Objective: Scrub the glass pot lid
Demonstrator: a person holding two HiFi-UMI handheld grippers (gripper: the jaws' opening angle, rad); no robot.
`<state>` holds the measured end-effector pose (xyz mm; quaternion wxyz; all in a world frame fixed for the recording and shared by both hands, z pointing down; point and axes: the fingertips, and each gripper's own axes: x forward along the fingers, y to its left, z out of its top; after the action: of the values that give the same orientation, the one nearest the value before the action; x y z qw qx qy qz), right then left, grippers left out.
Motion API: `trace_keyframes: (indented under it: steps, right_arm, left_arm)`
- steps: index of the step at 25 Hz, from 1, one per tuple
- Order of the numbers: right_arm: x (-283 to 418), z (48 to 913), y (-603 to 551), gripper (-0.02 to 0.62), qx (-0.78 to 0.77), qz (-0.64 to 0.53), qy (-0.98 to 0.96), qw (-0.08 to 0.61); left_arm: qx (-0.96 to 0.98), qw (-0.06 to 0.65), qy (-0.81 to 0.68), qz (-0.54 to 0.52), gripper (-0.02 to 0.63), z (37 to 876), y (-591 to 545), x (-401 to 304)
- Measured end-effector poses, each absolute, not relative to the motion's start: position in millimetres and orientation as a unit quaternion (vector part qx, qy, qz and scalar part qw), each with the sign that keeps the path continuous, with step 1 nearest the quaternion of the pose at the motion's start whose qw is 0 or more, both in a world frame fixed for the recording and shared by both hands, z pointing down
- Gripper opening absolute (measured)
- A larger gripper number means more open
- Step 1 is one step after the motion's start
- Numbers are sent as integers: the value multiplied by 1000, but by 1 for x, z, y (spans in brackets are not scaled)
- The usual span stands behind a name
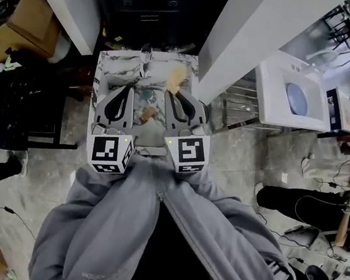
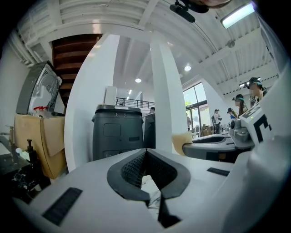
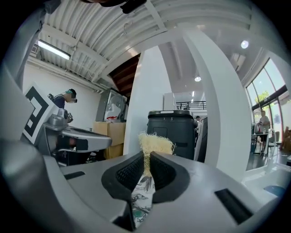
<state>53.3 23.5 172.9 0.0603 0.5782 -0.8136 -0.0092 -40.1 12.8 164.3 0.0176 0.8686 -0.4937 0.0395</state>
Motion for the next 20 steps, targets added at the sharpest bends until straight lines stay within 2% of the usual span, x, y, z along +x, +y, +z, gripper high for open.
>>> trace_keyframes:
  steps: [20]
  right_arm:
    - [14, 201, 20, 54, 600, 1, -797, 75]
  left_arm:
    - [886, 29, -460, 51, 14, 196, 3, -77]
